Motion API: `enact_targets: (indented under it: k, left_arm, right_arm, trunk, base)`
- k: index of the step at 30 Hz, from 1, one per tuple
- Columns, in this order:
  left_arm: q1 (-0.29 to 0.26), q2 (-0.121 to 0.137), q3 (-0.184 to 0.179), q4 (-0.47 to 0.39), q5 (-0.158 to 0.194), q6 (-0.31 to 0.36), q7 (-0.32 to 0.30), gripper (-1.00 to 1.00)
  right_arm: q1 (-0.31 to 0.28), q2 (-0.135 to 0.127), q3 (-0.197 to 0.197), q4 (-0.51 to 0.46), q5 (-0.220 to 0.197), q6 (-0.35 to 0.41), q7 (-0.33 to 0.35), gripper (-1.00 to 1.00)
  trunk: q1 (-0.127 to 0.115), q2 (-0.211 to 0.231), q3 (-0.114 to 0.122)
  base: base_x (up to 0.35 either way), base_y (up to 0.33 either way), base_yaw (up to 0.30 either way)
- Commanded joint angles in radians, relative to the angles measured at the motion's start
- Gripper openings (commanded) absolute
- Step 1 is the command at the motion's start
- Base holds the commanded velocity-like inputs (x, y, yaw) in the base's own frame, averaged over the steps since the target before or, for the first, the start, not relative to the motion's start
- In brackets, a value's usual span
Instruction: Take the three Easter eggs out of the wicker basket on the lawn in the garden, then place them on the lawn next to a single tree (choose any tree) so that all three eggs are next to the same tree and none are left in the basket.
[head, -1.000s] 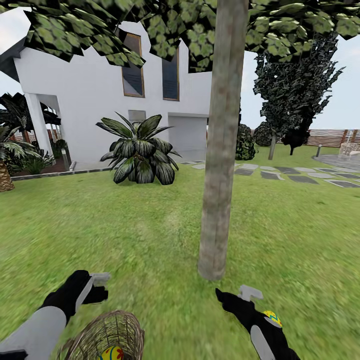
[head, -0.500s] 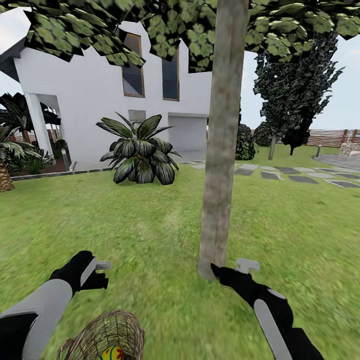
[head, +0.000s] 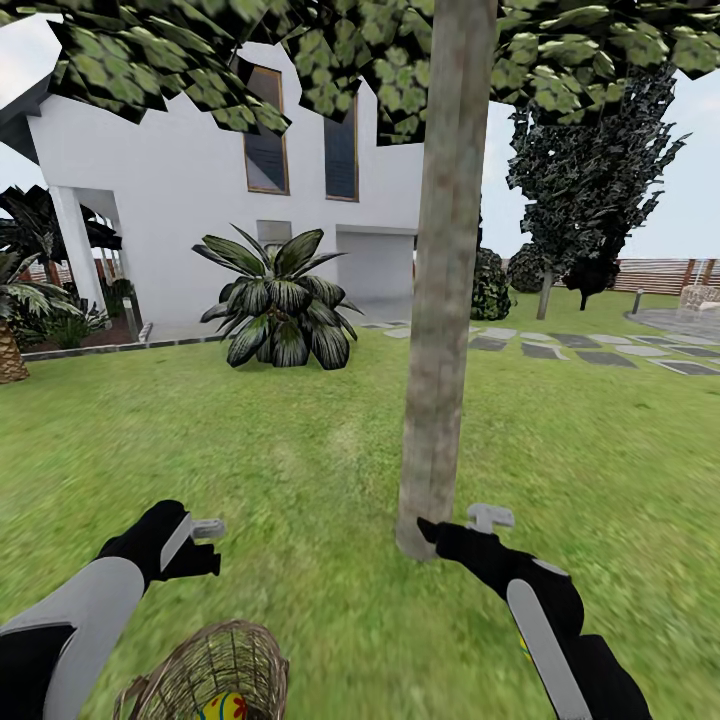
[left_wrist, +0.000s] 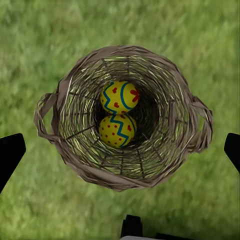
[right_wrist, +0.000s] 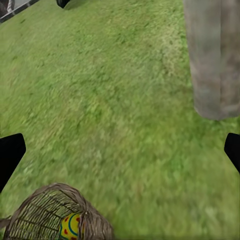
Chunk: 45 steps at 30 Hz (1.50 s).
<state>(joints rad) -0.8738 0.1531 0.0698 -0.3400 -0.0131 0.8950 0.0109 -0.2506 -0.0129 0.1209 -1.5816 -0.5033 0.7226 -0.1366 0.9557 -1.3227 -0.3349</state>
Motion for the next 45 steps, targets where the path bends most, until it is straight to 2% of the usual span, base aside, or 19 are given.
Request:
enact_targets:
  k: [1, 22, 30, 45]
  left_arm:
    - [-0.001, -0.001, 0.007, -0.001, -0.001, 0.004, 0.001, 1.0]
    - [-0.002, 0.002, 0.007, -0.002, 0.001, 0.002, 0.0, 1.0]
    - [-0.002, 0.029, 0.013, -0.002, 0.002, -0.009, 0.001, 1.0]
    - [-0.002, 0.036, 0.016, 0.002, 0.002, -0.04, 0.001, 1.0]
  right_arm:
    - [-0.003, -0.001, 0.002, -0.001, -0.011, 0.004, -0.01, 1.0]
    - [-0.008, 0.0, 0.002, 0.0, -0.015, 0.006, -0.009, 1.0]
    - [-0.007, -0.001, 0.001, 0.0, -0.015, 0.006, -0.009, 1.0]
    - [-0.007, 0.001, 0.0, -0.003, -0.015, 0.006, -0.009, 1.0]
  trunk:
    - [0.004, -0.008, -0.004]
    - [0.084, -0.155, -0.07]
    - [0.115, -0.211, -0.095]
    - [0.173, -0.316, -0.142]
  base:
    - [0.0, 0.0, 0.0]
    - [0.0, 0.0, 0.0]
    - [0.0, 0.0, 0.0]
    - [0.0, 0.0, 0.0]
